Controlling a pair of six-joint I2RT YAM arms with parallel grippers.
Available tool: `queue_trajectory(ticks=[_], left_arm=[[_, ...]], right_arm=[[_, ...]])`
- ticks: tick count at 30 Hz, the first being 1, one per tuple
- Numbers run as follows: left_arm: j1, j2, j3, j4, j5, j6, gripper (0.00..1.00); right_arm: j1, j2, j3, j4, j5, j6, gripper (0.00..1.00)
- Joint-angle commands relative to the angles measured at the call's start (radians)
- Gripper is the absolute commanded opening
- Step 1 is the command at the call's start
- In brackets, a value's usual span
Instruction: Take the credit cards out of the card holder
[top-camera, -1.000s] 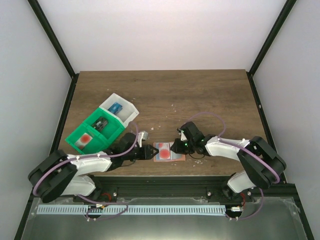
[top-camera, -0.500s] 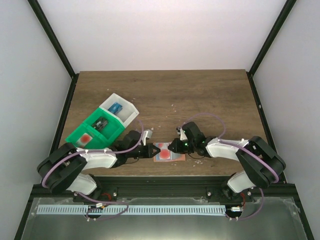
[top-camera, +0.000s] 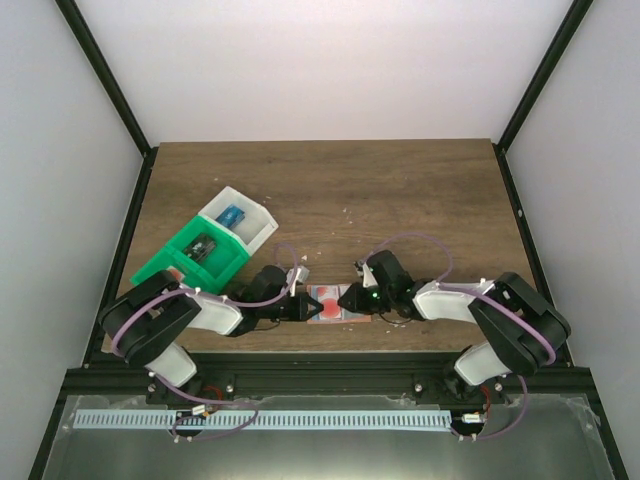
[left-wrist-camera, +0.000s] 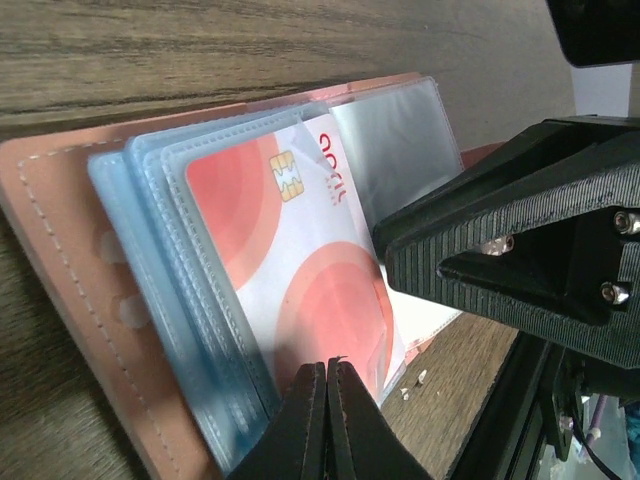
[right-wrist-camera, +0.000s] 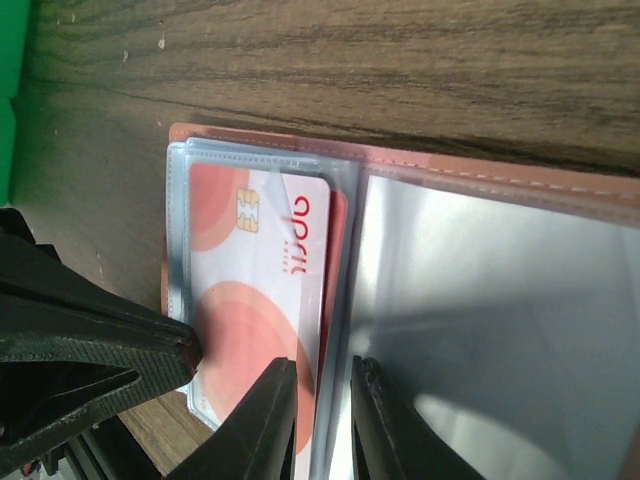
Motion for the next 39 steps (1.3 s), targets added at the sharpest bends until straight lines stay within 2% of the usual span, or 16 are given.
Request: queue_trajectory(ticks=[1,14,20,21,23,33,34,36,39], left_arm=[[-0.003,0.039,-0.022,0.032,-0.003,0.019,0.01],[-0.003,0.037,-0.033,0.019,-0.022,0.019,0.00],[-0.003,0.055,-0.036,0.024,-0.029,0.016,0.00],[-0.004,0.054,-0.037,0.024,-0.030,0.014,0.02],[-0.003,0.050,-0.037,0.019,-0.034,0.006,0.10],[-0.003,-0.015,-0.030,-0.054,-0.066,0.015,0.19],[-0.003,-0.022,-0.026,-0.066,-0.077,0.020,0.18],[-0.003,-0.027,-0.024,-0.086,-0.092,0.024,0.10],[-0.003,-0.033,-0.031,-0.080,-0.093,0.022,0.09]], right_arm=[[-0.006,0.005,-0.019,0.035,-0.029,0.011,0.18],[-0.006,0.053,-0.029,0.103,-0.070,0.033,0.18],[-0.009,0.033,-0.058,0.142,-0.085,0.042,0.05],[-0.010,0.033,-0.063,0.152,-0.089,0.044,0.01],[-0.010,0.038,-0.077,0.183,-0.107,0.051,0.01],[-0.015,0.011,-0.121,0.225,-0.111,0.068,0.00],[-0.016,0.006,-0.126,0.227,-0.110,0.069,0.00],[-0.017,-0.002,-0.135,0.226,-0.102,0.073,0.00],[-0.018,-0.003,-0.140,0.223,-0.098,0.075,0.00]])
